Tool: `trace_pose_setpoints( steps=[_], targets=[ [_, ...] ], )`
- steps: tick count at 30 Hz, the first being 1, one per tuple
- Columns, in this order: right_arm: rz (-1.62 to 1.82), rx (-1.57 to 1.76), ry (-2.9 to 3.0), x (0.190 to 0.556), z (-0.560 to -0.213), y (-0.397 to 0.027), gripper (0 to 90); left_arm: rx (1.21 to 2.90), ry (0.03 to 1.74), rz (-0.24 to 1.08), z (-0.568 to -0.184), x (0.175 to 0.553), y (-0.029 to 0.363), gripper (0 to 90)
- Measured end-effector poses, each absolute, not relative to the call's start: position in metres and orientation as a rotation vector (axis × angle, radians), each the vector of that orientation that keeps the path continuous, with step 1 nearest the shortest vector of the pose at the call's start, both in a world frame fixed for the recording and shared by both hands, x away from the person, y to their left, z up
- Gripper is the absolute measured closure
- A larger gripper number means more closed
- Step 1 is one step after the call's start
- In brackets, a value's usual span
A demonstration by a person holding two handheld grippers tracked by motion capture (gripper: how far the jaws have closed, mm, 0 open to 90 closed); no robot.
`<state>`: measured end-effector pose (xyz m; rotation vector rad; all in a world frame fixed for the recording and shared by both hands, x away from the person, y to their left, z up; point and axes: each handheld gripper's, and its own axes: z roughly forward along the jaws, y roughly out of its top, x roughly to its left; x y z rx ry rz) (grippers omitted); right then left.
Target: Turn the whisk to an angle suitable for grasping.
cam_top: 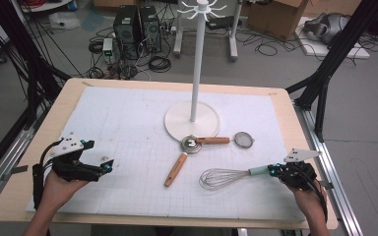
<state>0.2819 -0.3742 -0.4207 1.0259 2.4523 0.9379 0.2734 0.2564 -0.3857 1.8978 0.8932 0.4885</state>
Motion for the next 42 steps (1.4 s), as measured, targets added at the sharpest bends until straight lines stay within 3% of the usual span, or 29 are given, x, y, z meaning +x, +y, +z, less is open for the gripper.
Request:
trace_pose_setpoints(
  steps=[42],
  targets=[
    [0.790,1.296,2.324,0.327,-0.429,-0.415,87.4,1.895,0.896,0.488,-0.385,0.274,0.258,1.8]
  ],
)
